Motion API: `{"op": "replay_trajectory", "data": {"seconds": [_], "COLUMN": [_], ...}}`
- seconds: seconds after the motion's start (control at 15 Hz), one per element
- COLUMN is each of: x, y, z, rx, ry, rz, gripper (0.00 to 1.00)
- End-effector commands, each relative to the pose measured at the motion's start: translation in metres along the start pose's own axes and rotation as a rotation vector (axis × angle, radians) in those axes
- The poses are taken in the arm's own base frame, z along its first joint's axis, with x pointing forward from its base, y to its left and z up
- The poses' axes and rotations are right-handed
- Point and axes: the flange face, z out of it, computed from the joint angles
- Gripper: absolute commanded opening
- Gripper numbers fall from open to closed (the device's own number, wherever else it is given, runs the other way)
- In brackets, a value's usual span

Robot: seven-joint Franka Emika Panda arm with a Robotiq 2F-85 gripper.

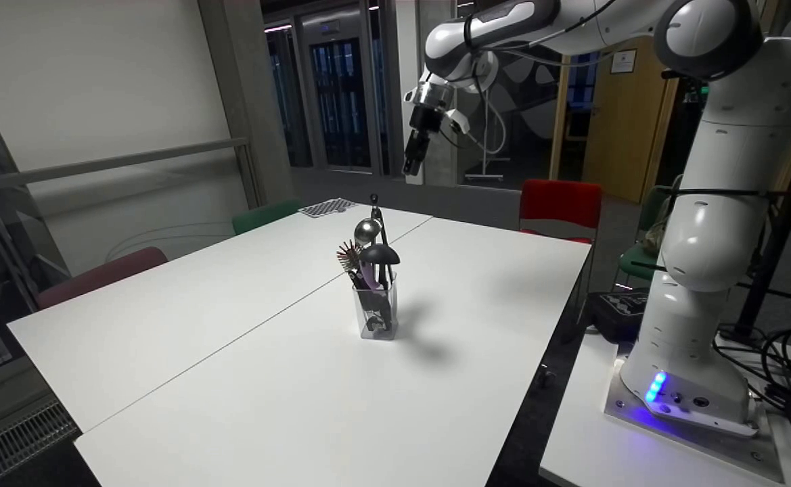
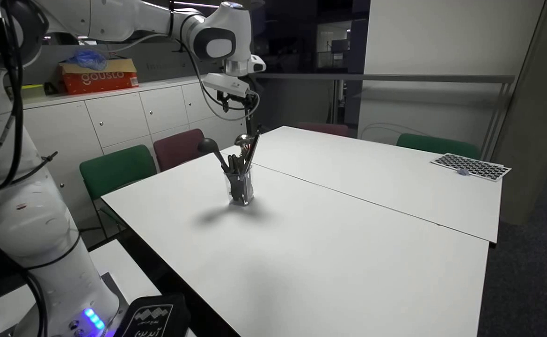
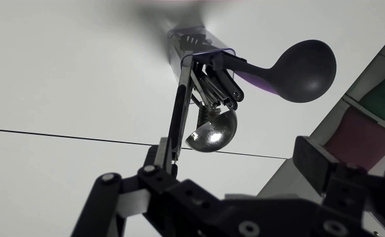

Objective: Remove two utensils from the utensil holder

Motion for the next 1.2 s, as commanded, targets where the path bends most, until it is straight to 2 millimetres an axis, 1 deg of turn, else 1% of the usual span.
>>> {"op": "replay_trajectory", "data": {"seconds": [0.0,0.27,0.47,0.87,1.13], "x": [0.013,0.032,0.048,0.083,0.101], "y": [0.012,0.023,0.032,0.040,0.047], "z": [0.006,0.021,0.025,0.029,0.043], "rx": [-0.013,-0.022,-0.040,-0.051,-0.021], "ry": [-0.001,-0.028,-0.032,-0.019,-0.020], "rz": [-0.032,-0.073,-0.120,-0.207,-0.256], "gripper": [1.00,1.00,1.00,1.00,1.00]}}
